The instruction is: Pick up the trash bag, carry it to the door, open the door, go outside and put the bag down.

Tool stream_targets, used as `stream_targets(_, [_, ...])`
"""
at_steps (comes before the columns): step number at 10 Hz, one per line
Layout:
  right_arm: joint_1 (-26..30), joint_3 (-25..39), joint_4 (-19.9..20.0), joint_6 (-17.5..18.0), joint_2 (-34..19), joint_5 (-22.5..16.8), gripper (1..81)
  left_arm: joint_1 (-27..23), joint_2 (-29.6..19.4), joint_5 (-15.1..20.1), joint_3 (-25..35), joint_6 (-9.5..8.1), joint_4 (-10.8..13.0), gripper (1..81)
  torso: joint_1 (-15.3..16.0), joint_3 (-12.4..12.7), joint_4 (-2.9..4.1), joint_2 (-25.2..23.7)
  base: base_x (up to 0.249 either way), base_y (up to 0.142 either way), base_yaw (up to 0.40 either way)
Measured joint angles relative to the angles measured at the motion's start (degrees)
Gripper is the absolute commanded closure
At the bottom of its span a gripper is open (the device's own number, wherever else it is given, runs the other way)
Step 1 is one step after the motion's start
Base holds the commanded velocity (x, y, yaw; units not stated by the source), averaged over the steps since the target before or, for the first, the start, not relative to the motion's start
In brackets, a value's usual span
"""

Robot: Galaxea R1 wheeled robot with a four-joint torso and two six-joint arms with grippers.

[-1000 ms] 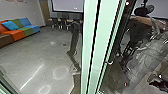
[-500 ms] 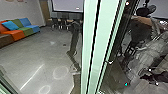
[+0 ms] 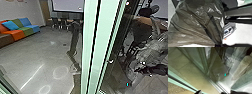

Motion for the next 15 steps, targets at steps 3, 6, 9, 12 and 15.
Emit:
stream_targets(3, [3.25, 7.39, -6.91, 0.52, -3.25, -3.67, 1.0, 0.0, -0.02, -0.09, 0.0, 0.02, 0.0, 81.1, 0.05, 0.0, 0.0, 0.0, 0.0, 0.0, 0.0])
stream_targets(6, [6.34, 10.7, -8.77, 2.01, -7.45, -10.53, 1.0, 0.0, 0.0, -0.09, 0.0, 0.0, 0.0, 81.1, 0.02, 0.0, 0.0, 0.0, 0.0, 0.0, 0.0])
stream_targets(9, [7.75, 11.36, -11.43, 1.96, -8.3, -13.81, 1.0, -0.02, 0.46, -0.13, -0.01, 0.0, 0.0, 81.1, 0.0, 0.0, 0.0, 0.0, 0.0, 0.0, 0.0])
stream_targets(12, [8.0, 9.09, -12.75, 1.9, -8.44, -13.15, 1.0, -0.05, 0.46, -0.09, -0.01, 0.0, 0.0, 81.1, 0.0, 0.0, 0.0, 0.0, 0.0, 0.0, 0.0])
stream_targets(15, [7.56, 7.67, -17.08, 1.41, -9.16, -11.76, 1.0, -0.05, 0.46, -0.11, -0.04, 0.0, 0.0, 81.1, -0.02, 0.0, 0.0, 0.0, 0.0, 0.0, 0.0])
